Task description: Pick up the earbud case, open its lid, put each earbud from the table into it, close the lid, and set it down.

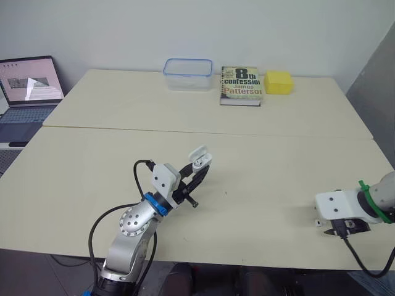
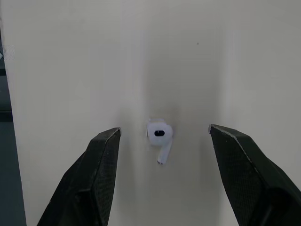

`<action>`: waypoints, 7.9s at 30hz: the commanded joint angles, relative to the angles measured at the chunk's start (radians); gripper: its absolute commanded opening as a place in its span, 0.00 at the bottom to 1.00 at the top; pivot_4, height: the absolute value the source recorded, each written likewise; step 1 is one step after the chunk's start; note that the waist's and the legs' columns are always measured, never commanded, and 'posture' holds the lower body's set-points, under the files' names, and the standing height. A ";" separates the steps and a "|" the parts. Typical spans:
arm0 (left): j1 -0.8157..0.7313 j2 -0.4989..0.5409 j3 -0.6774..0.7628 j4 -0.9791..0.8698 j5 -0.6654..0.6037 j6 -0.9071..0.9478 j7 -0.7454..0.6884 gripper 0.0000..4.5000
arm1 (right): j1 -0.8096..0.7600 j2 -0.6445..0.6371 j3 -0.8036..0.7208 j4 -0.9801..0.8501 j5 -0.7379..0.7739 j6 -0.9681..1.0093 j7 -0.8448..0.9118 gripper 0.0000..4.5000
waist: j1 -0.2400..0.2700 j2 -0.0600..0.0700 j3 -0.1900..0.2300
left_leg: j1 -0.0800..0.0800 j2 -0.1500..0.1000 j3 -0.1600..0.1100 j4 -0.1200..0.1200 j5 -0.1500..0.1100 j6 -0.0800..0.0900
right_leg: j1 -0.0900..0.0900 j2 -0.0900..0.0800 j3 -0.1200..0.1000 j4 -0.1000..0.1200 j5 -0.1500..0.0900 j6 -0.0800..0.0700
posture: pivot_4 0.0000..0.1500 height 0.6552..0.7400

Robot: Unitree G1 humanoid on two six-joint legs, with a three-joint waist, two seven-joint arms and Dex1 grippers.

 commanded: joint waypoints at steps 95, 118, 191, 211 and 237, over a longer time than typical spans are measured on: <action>-0.066 -0.047 -0.009 0.015 -0.003 -0.055 -0.007 0.17 | -0.331 1.038 0.118 0.258 0.202 -0.455 -0.612 0.09 | -0.023 -0.011 -0.004 | 0.006 0.005 0.013 -0.001 0.000 0.001 | -0.004 0.005 0.018 0.004 0.006 -0.003 | 1.00 1.00; -0.056 -0.035 -0.003 0.008 -0.010 -0.050 -0.011 0.17 | -0.334 0.758 -0.050 -0.042 0.477 -0.172 -0.445 0.79 | -0.022 -0.011 -0.004 | 0.005 0.005 0.013 -0.001 -0.001 0.001 | -0.003 0.005 0.017 0.003 0.005 -0.003 | 1.00 1.00; -0.228 0.119 -0.091 0.015 -0.254 0.263 -0.470 0.17 | -0.857 0.482 0.238 0.240 0.528 0.339 0.256 0.00 | -0.028 -0.007 -0.002 | -0.001 0.009 0.017 -0.001 -0.001 0.001 | -0.014 0.009 0.019 0.004 0.008 -0.006 | 1.00 1.00; -0.539 0.081 0.067 0.399 -0.515 1.183 -0.141 0.17 | -0.472 0.450 0.028 0.069 0.487 0.292 -0.094 0.00 | -0.026 -0.008 -0.002 | -0.002 0.008 0.016 0.000 -0.001 0.001 | -0.014 0.009 0.018 0.004 0.009 -0.004 | 1.00 1.00; -0.182 0.573 0.002 0.128 -0.256 0.790 -0.397 1.00 | -0.373 0.413 0.010 0.034 0.451 0.154 -0.164 0.18 | -0.069 -0.005 -0.003 | 0.007 0.019 0.015 -0.006 -0.001 -0.001 | -0.013 0.016 0.026 0.005 0.010 -0.008 | 1.00 1.00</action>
